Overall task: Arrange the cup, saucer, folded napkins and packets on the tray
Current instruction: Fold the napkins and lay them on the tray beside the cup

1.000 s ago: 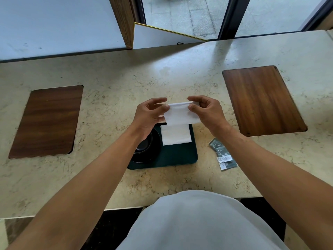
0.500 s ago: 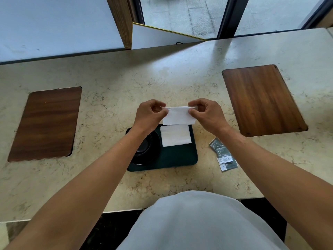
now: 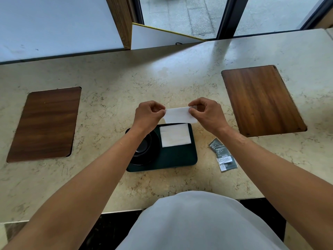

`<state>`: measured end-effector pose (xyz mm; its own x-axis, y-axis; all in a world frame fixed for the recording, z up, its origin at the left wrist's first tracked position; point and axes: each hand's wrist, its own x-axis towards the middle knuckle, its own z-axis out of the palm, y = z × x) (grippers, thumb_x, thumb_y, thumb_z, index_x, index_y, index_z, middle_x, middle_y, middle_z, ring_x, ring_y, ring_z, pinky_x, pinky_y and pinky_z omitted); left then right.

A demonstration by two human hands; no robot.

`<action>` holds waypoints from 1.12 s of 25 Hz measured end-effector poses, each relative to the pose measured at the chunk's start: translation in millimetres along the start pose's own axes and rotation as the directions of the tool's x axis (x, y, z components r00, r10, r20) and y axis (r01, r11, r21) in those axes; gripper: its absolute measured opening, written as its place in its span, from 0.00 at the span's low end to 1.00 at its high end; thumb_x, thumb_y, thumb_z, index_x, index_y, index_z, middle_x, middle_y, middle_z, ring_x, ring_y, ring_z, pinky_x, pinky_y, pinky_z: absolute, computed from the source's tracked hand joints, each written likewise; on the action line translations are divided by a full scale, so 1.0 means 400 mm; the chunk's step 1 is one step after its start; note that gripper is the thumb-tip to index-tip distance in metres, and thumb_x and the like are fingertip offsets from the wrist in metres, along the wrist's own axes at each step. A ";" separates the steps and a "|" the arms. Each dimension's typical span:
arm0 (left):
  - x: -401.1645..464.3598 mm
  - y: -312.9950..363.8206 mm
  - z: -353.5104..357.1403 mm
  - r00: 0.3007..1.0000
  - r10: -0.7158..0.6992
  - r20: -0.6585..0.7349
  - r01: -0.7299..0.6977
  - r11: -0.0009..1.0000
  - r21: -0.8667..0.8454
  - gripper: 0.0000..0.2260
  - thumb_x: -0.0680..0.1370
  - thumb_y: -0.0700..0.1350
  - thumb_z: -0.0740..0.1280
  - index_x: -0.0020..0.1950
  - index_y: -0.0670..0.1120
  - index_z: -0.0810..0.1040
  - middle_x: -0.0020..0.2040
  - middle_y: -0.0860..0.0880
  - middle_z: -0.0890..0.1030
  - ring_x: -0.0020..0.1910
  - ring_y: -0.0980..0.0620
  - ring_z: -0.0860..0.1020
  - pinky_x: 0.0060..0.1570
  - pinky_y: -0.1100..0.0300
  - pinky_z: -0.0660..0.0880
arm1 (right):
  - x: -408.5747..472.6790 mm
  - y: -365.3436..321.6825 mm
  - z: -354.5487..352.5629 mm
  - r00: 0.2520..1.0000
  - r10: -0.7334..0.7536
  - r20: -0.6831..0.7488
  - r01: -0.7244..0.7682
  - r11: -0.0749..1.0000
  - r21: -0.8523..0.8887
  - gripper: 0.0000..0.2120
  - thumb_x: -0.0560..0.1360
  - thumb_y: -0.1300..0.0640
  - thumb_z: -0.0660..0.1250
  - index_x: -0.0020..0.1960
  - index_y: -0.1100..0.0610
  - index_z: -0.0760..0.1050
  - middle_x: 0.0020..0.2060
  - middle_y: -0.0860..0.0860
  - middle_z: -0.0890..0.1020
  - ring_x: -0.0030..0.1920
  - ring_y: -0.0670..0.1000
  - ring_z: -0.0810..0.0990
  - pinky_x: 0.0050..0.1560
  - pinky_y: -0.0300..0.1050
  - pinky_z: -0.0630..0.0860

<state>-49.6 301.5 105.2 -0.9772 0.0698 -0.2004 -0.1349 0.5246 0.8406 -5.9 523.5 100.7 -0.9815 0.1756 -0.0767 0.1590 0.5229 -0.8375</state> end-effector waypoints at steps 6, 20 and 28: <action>0.004 0.000 0.000 0.999 0.035 -0.004 -0.034 0.997 0.065 0.02 0.77 0.43 0.72 0.46 0.50 0.83 0.53 0.50 0.80 0.50 0.55 0.79 0.47 0.69 0.72 | -0.001 0.002 -0.004 1.000 -0.001 -0.014 0.000 0.997 -0.076 0.03 0.77 0.53 0.73 0.49 0.51 0.82 0.41 0.44 0.78 0.40 0.42 0.75 0.44 0.36 0.73; 0.019 0.012 -0.010 0.930 -0.240 0.278 0.361 0.733 -0.576 0.02 0.76 0.35 0.69 0.47 0.40 0.80 0.45 0.40 0.81 0.42 0.42 0.81 0.52 0.45 0.81 | 0.028 -0.011 0.019 0.958 0.244 0.151 -0.286 0.843 0.456 0.04 0.72 0.53 0.69 0.40 0.52 0.79 0.43 0.50 0.80 0.46 0.55 0.78 0.45 0.52 0.76; 0.031 -0.051 0.005 0.835 -0.361 0.416 0.527 0.743 -0.413 0.14 0.73 0.35 0.78 0.57 0.36 0.82 0.52 0.39 0.87 0.46 0.42 0.87 0.46 0.49 0.85 | 0.031 0.030 0.057 0.934 0.329 0.140 -0.358 0.868 0.343 0.05 0.78 0.50 0.72 0.49 0.51 0.82 0.48 0.49 0.83 0.47 0.51 0.80 0.44 0.46 0.76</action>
<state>-58.5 293.4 84.6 -0.6987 0.2220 -0.6801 -0.6829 0.0764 0.7265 -18.6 512.8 77.4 -0.8791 0.2191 -0.4234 0.4526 0.1048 -0.8855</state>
